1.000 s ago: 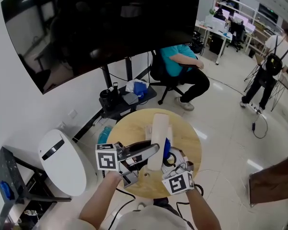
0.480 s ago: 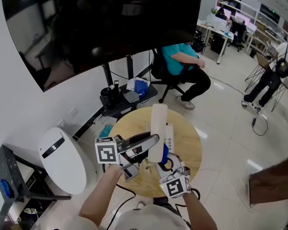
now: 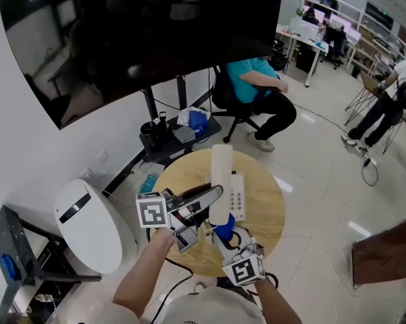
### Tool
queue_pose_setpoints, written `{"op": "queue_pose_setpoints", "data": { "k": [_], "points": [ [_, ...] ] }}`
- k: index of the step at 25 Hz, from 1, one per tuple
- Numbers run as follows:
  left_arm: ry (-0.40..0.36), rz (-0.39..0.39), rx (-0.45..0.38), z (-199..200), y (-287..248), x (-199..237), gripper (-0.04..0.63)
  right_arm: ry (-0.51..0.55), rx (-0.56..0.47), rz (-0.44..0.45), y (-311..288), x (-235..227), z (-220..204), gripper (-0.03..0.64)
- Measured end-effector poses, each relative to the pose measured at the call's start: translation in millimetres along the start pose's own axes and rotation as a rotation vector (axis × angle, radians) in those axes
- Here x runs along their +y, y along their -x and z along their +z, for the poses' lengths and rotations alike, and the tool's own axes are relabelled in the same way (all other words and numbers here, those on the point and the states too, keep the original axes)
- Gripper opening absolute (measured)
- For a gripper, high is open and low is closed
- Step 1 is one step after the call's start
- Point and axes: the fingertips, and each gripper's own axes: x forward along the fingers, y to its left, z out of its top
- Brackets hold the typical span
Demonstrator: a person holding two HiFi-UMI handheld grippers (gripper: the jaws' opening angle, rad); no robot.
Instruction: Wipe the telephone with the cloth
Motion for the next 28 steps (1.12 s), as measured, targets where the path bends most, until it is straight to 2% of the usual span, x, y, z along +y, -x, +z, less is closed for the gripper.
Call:
{"op": "queue_pose_setpoints", "data": {
  "k": [2, 5, 10, 14, 18, 28],
  "points": [
    [0.004, 0.002, -0.008, 0, 1, 4, 0.086, -0.016, 0.005, -0.004, 1, -1, -3, 0.061],
    [0.003, 0.012, -0.017, -2, 6, 12, 0.086, -0.100, 0.003, -0.028, 5, -8, -13, 0.061],
    [0.037, 0.076, -0.024, -18, 21, 45, 0.086, -0.191, 0.001, -0.090, 18, -23, -23, 0.061],
    [0.087, 0.145, -0.012, -43, 35, 90, 0.086, -0.225, -0.007, -0.110, 22, -34, -21, 0.061],
    [0.179, 0.221, -0.020, -70, 49, 132, 0.086, -0.239, -0.006, -0.113, 25, -37, -16, 0.061],
    [0.225, 0.278, 0.013, -92, 53, 192, 0.086, -0.261, 0.011, -0.106, 21, -50, -19, 0.061]
  ]
}}
